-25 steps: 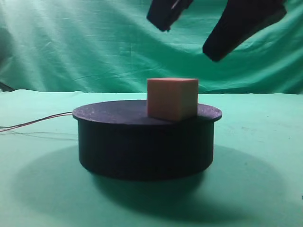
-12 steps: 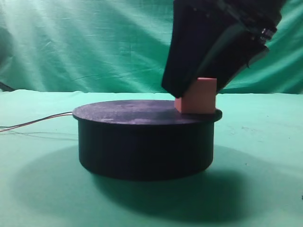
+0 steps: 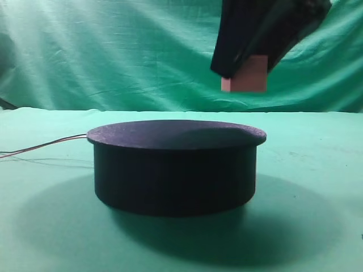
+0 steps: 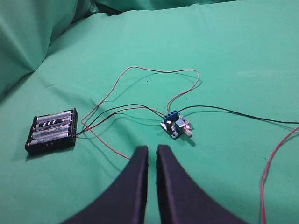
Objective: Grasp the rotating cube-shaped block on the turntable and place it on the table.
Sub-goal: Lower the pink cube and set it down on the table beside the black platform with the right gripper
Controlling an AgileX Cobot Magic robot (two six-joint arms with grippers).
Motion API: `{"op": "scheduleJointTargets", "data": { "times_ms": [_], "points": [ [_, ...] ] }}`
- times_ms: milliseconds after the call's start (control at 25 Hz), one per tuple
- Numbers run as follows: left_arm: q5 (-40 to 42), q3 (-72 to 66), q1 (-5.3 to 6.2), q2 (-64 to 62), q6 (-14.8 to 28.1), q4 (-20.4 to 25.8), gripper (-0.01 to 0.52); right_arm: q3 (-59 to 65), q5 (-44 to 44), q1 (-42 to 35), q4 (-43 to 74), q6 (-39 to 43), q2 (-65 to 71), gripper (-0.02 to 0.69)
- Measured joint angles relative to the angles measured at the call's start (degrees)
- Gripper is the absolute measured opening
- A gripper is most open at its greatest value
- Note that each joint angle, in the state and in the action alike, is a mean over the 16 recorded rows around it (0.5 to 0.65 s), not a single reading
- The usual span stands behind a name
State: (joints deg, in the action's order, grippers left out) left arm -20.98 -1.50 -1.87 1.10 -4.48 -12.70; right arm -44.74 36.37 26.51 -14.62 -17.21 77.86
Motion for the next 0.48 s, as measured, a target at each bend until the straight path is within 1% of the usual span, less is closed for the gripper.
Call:
{"op": "scheduleJointTargets", "data": {
  "times_ms": [120, 200, 360, 480],
  "points": [
    [0.00, 0.00, 0.00, 0.00, 0.00, 0.00, 0.000, 4.14, -1.72, -2.90, -0.09, 1.38, -1.27, 0.313],
    [0.00, 0.00, 0.00, 0.00, 0.00, 0.00, 0.000, 6.90, -3.10, -4.49, -0.48, 1.83, -1.45, 0.327],
    [0.00, 0.00, 0.00, 0.00, 0.00, 0.00, 0.000, 10.85, -5.64, -6.33, -1.37, 3.08, -0.67, 0.389],
    [0.00, 0.00, 0.00, 0.00, 0.00, 0.00, 0.000, 11.47, -6.20, -6.65, -1.54, 4.30, -0.27, 0.432]
  ]
}}
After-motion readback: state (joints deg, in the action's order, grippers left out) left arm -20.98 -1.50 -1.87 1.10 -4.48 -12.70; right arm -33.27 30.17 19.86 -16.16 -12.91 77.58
